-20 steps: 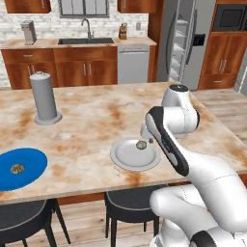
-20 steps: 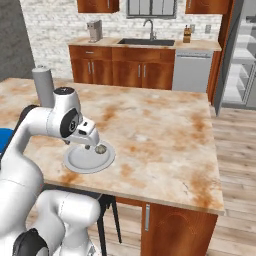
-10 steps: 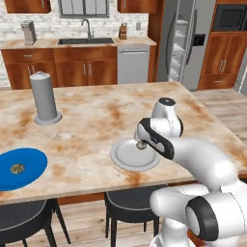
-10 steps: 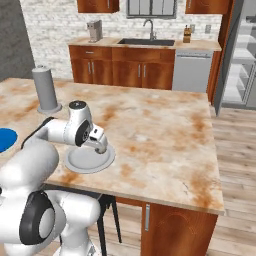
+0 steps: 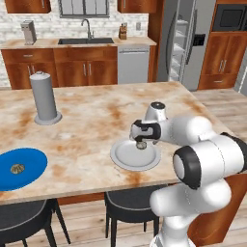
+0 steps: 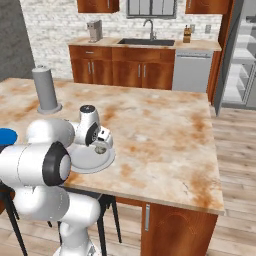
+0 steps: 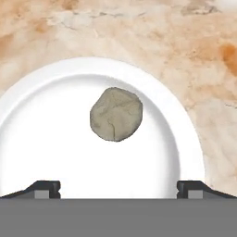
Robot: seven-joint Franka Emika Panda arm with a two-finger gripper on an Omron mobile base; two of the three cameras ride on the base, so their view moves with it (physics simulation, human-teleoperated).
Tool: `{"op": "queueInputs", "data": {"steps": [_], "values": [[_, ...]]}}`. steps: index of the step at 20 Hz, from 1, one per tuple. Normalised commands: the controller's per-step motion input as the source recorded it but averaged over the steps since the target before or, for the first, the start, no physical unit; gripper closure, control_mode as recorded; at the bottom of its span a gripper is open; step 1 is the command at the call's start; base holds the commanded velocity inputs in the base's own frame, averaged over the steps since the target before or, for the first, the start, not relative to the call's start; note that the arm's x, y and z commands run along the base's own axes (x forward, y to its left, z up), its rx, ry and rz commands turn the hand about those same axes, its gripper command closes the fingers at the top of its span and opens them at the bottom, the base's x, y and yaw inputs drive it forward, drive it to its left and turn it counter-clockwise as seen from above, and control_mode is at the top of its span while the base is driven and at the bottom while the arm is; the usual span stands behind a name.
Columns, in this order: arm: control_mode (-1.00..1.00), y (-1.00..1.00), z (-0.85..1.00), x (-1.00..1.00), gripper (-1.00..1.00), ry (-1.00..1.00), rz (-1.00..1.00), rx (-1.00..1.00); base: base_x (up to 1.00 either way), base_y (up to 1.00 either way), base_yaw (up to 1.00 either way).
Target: Place two dumplings into each of the tupperware containers and then place the containers in the fridge.
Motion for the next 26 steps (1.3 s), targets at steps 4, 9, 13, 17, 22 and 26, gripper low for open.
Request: {"op": "queueInputs", "data": {"steps": [4, 9, 13, 17, 22, 26], "values": [[-1.0, 0.0, -0.38, 0.49, -1.0, 0.14, 0.0, 0.0, 0.0, 0.0, 0.0], [-1.0, 0.0, -0.23, 0.42, -1.0, 0.07, 0.0, 0.0, 0.0, 0.0, 0.0], [-1.0, 0.02, -0.32, 0.12, -1.0, 0.04, 0.0, 0.0, 0.0, 0.0, 0.0], [-1.0, 0.01, -0.28, 0.06, -1.0, 0.01, 0.0, 0.0, 0.0, 0.0, 0.0], [-1.0, 0.0, -0.29, 0.07, -1.0, 0.01, 0.0, 0.0, 0.0, 0.0, 0.0], [-1.0, 0.0, -0.1, 0.0, 1.0, 0.05, 0.0, 0.0, 0.0, 0.0, 0.0]]}}
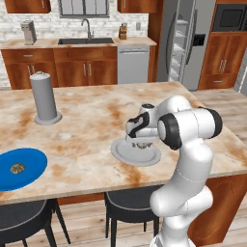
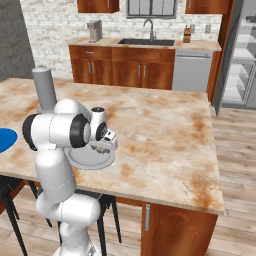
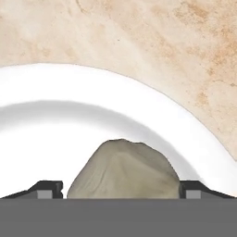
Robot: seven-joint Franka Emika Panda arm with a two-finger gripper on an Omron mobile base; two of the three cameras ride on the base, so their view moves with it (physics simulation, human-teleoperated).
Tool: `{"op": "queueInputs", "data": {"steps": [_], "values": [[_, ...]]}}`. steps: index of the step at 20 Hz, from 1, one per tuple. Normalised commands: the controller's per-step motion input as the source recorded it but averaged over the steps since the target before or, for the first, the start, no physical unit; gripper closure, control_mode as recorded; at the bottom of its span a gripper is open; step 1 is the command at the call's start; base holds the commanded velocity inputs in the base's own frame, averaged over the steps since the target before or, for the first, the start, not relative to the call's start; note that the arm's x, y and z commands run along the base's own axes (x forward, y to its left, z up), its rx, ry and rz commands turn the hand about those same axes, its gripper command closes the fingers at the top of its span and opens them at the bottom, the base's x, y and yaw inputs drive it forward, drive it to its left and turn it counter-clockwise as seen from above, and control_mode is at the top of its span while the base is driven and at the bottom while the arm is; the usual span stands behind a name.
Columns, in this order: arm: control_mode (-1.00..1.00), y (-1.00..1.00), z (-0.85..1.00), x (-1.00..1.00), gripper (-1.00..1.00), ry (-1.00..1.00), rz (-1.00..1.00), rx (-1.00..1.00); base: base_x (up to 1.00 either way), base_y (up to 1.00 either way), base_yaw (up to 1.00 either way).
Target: Place two dumplings into each of the tupperware containers and then place the containers in the fridge.
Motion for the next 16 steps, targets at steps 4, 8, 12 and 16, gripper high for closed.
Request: {"op": "queueInputs", "data": {"steps": [4, 8, 12, 16], "values": [[-1.0, 0.0, 0.0, 0.0, 1.0, 0.0, 0.0, 0.0, 0.0, 0.0, 0.0], [-1.0, 0.0, 0.09, -0.08, 1.0, 0.0, 0.0, 0.0, 0.0, 0.0, 0.0], [-1.0, -0.09, 0.61, -0.74, 1.0, 0.0, 0.0, 0.0, 0.0, 0.0, 0.0], [-1.0, -0.04, 0.89, -0.95, 1.0, 0.0, 0.01, -0.01, 0.0, 0.0, 0.0]]}}
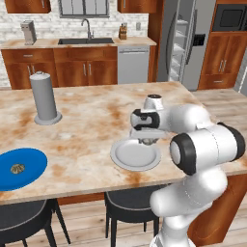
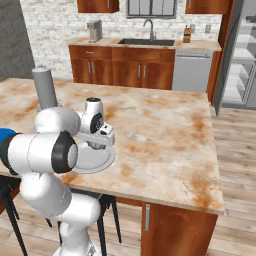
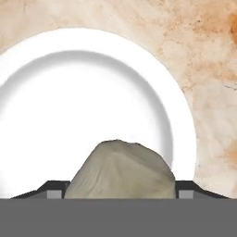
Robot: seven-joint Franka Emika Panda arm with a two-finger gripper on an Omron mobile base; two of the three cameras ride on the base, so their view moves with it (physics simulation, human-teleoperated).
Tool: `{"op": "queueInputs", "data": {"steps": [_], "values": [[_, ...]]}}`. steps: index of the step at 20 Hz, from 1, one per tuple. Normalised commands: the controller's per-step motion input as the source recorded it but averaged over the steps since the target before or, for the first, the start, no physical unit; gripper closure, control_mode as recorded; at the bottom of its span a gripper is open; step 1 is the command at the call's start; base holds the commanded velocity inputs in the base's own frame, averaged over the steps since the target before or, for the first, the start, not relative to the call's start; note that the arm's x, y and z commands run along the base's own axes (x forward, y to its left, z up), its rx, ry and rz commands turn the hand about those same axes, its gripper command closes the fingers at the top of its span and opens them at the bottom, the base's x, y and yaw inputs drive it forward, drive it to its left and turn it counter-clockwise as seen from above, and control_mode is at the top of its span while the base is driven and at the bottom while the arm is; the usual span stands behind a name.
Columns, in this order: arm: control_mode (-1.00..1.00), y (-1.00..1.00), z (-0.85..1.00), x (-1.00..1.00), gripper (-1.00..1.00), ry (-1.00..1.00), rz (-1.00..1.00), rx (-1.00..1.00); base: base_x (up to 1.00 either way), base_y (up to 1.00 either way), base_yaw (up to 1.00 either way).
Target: Place two dumplings into each of the tupperware containers and then place the containers in the fridge.
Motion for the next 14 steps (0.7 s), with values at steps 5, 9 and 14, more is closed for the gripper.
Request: {"op": "queueInputs", "data": {"steps": [5, 9, 14], "values": [[-1.0, 0.0, 0.94, -1.0, 1.0, 0.0, 0.05, 0.0, 0.0, 0.0, 0.0], [-1.0, -0.29, 0.74, -0.98, 1.0, 0.01, 0.01, 0.0, 0.0, 0.0, 0.0], [-1.0, -0.35, 0.66, -0.87, 1.0, 0.02, 0.0, 0.0, 0.0, 0.0, 0.0]]}}
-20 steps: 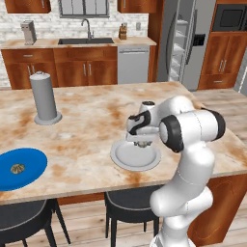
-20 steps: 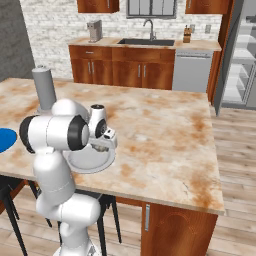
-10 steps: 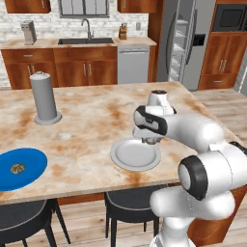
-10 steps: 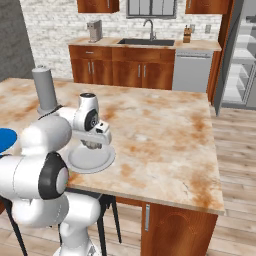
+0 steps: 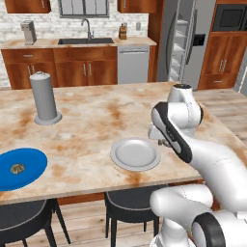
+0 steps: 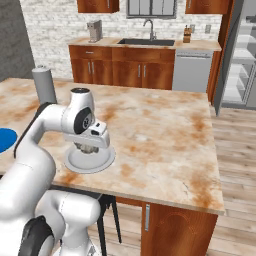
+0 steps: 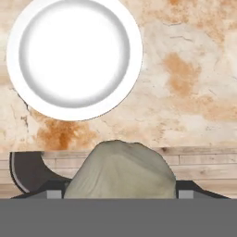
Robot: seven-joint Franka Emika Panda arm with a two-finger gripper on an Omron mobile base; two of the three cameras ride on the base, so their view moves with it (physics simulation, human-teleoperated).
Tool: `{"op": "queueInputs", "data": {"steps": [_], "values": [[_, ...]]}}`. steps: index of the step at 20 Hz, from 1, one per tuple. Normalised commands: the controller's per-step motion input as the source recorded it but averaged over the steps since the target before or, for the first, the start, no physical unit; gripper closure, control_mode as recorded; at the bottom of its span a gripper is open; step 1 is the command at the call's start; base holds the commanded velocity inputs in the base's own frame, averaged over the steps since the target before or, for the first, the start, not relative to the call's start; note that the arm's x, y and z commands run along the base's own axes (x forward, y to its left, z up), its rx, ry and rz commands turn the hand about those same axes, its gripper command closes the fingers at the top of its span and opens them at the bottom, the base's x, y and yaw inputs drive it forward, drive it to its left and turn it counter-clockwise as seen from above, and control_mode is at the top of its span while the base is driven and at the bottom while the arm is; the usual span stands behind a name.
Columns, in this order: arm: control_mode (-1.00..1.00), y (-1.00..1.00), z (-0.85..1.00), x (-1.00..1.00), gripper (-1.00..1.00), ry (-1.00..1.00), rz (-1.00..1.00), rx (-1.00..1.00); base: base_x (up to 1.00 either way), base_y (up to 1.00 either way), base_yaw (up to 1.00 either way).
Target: Place two dumplings into each of the tupperware containers and then place the containers in the fridge.
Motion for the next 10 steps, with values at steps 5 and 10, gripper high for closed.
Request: {"op": "queueInputs", "data": {"steps": [5, 10], "values": [[-1.0, -0.09, 0.55, -0.57, 1.0, 0.0, 0.0, 0.0, 0.0, 0.0, 0.0], [-1.0, 0.0, 0.4, -0.32, 1.0, -0.03, -0.01, 0.0, 0.0, 0.0, 0.0]]}}
